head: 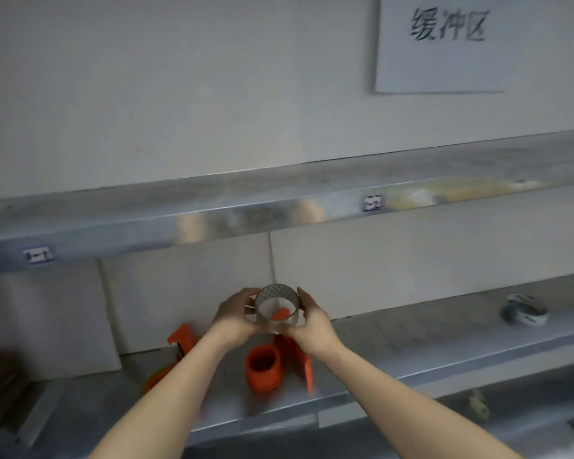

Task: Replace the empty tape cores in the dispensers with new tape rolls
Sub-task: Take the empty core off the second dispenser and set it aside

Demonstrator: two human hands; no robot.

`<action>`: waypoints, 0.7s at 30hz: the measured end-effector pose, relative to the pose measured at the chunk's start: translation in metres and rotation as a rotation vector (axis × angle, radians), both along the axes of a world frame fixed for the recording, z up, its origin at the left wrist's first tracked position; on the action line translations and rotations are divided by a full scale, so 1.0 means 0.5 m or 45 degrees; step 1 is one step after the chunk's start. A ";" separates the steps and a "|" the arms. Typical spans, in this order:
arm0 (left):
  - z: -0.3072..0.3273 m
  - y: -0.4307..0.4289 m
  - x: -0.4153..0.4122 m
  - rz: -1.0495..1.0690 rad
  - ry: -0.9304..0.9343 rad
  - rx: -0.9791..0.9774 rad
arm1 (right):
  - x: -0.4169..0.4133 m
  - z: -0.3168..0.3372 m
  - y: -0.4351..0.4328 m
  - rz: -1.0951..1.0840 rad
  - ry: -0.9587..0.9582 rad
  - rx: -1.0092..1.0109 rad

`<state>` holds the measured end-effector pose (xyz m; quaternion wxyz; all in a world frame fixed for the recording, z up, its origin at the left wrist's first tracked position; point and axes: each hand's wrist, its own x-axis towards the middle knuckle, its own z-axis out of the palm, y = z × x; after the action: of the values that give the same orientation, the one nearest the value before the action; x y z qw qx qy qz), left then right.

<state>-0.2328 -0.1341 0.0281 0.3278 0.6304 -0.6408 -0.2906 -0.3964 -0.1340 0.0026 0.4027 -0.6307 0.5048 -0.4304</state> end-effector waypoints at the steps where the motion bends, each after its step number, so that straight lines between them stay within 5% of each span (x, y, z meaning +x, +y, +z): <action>1: 0.008 -0.010 -0.039 -0.012 0.024 -0.011 | -0.037 0.012 -0.006 -0.012 -0.013 0.002; 14: -0.027 -0.120 -0.894 -0.477 -0.003 0.037 | -0.877 0.033 0.014 -0.347 0.252 0.114; 21: -0.056 -0.191 -1.200 -0.596 -0.129 0.143 | -1.155 -0.009 -0.024 -0.421 0.393 0.236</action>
<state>-0.8327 -0.2296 0.0003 0.1833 0.4958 -0.7679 -0.3618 -0.9736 -0.1459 -0.0017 0.3013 -0.5581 0.6939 -0.3409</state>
